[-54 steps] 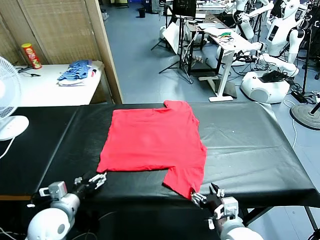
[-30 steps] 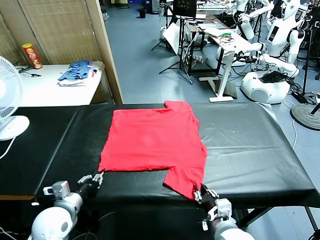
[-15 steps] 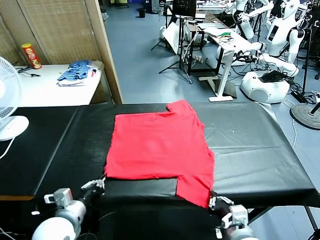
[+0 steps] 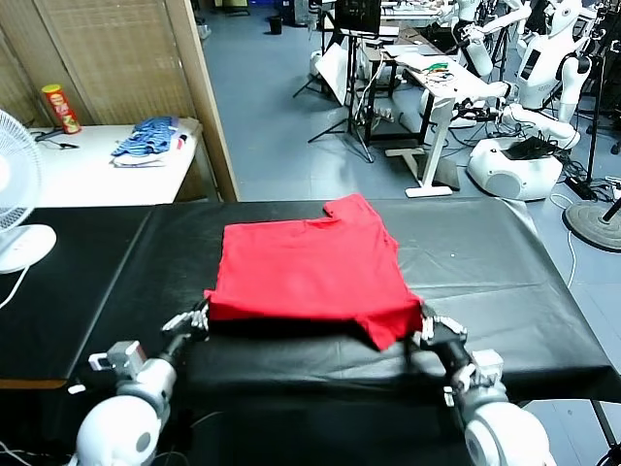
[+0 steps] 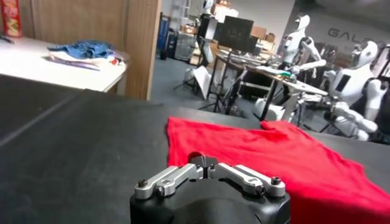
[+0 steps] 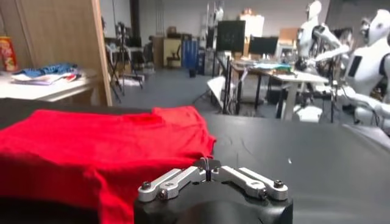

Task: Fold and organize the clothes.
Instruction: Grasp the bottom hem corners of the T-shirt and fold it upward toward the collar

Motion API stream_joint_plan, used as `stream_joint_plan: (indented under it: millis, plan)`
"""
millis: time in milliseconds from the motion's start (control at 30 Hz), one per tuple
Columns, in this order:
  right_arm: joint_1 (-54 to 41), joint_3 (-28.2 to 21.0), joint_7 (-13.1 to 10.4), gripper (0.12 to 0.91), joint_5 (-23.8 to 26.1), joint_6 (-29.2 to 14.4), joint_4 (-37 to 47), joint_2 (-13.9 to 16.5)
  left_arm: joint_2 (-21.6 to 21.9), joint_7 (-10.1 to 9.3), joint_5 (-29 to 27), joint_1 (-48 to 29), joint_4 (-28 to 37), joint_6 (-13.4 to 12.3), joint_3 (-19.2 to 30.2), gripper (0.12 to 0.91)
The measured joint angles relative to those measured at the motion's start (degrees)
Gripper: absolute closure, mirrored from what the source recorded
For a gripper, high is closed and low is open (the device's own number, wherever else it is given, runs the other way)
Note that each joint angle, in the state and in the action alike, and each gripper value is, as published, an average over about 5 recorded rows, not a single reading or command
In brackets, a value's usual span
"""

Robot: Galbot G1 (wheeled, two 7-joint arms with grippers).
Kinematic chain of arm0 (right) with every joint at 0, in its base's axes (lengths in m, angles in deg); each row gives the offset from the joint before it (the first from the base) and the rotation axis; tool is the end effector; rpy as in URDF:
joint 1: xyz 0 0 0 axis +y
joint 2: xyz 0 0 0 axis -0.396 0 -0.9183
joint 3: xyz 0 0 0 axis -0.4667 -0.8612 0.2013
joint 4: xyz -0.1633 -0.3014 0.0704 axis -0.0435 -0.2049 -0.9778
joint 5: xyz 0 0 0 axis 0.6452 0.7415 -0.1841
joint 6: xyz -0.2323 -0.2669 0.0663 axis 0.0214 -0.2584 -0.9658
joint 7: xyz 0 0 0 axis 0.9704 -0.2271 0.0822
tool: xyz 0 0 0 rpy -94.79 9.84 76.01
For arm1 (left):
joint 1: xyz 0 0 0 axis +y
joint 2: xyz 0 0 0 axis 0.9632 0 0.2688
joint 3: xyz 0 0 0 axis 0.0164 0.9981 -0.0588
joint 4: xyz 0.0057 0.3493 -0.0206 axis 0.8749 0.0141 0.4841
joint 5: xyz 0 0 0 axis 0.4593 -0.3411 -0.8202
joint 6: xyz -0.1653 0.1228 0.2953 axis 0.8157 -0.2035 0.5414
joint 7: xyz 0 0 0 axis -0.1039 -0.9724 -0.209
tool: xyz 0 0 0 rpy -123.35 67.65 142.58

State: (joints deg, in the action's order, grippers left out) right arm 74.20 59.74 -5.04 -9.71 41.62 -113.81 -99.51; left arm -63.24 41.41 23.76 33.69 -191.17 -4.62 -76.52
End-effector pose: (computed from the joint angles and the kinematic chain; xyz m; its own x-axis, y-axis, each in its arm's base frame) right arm 0.3117 -0.0628 -0.3179 -0.9597 -0.1344 0.2467 -0.1617 0.9824 -0.0938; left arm 0.2508 0.0716 -0.2586 -0.9528 0.0886 0.2903 0.0293 0.9788 -0.2025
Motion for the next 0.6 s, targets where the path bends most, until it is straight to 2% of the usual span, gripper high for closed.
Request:
stream_joint_plan:
  millis: [300, 400, 500, 600]
  plan:
    - [-6.76, -3.5, 2.81, 0.901, -0.53, -2.96, 7.37, 0.47, 0.13, 0.43, -0.8, -8.2, 9.28, -0.28, 2.48, 0.905]
    - [-6.47, -3.45, 3.51, 0.854, -1.08, -1.9, 6.88, 1.28, 0.11, 0.44, -0.94, -9.88, 11.38, -0.3, 2.76, 0.905]
    - [-4.72, -2.73, 3.56, 0.716, -2.26, 0.21, 4.44, 2.52, -0.17, 0.54, -1.49, -10.7, 12.59, -0.06, 2.89, 0.88]
    - [-1.72, -1.58, 3.46, 0.533, -3.09, 1.64, 0.5, 3.99, -0.33, 0.91, -2.73, -10.53, 12.86, 0.13, 2.88, 0.762]
